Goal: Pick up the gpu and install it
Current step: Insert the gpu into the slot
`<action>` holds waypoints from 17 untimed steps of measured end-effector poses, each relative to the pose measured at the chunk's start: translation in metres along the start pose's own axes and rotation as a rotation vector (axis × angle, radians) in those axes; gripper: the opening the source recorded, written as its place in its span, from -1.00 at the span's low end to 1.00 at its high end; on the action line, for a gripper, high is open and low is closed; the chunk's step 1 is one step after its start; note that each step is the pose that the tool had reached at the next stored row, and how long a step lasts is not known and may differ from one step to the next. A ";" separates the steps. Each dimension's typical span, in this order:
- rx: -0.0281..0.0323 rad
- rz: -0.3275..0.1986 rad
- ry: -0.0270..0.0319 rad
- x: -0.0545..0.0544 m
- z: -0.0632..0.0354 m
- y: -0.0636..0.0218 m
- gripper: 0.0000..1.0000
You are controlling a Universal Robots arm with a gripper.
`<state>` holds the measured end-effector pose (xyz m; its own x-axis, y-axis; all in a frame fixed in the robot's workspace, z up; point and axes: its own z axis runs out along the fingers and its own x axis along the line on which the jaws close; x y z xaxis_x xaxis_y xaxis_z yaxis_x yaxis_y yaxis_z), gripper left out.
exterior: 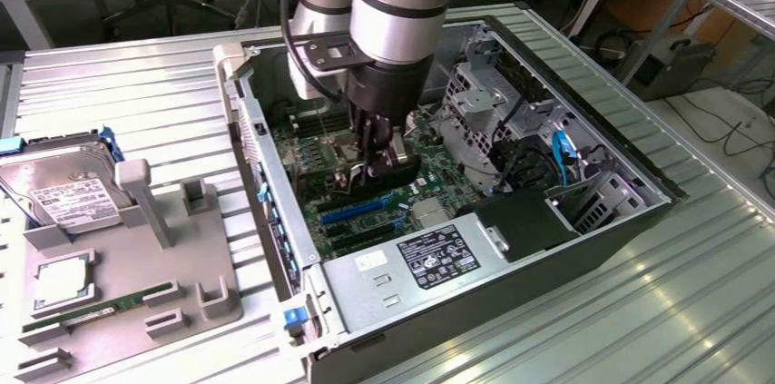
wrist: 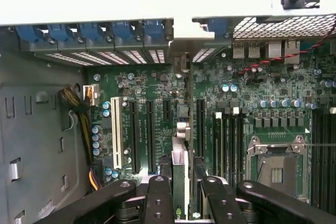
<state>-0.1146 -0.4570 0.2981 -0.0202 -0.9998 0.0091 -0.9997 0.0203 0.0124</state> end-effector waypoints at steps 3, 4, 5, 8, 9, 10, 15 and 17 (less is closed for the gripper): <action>0.0002 -0.012 -0.0014 0.000 0.0015 0.0012 -0.47; 0.0003 -0.014 -0.0017 0.000 0.0018 0.0015 -0.47; 0.0003 -0.016 -0.0022 0.000 0.0020 0.0017 -0.47; 0.0021 -0.017 -0.0047 0.000 0.0040 0.0019 -0.47; 0.0029 -0.017 -0.0052 0.000 0.0048 0.0019 -0.47; 0.0035 -0.018 -0.0056 0.000 0.0060 0.0019 -0.47; 0.0041 -0.017 -0.0093 0.000 0.0141 0.0020 -0.47; 0.0043 -0.018 -0.0108 0.000 0.0168 0.0019 -0.47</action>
<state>-0.1167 -0.4569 0.2813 -0.0028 -1.0000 -0.0019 -1.0000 0.0028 0.0082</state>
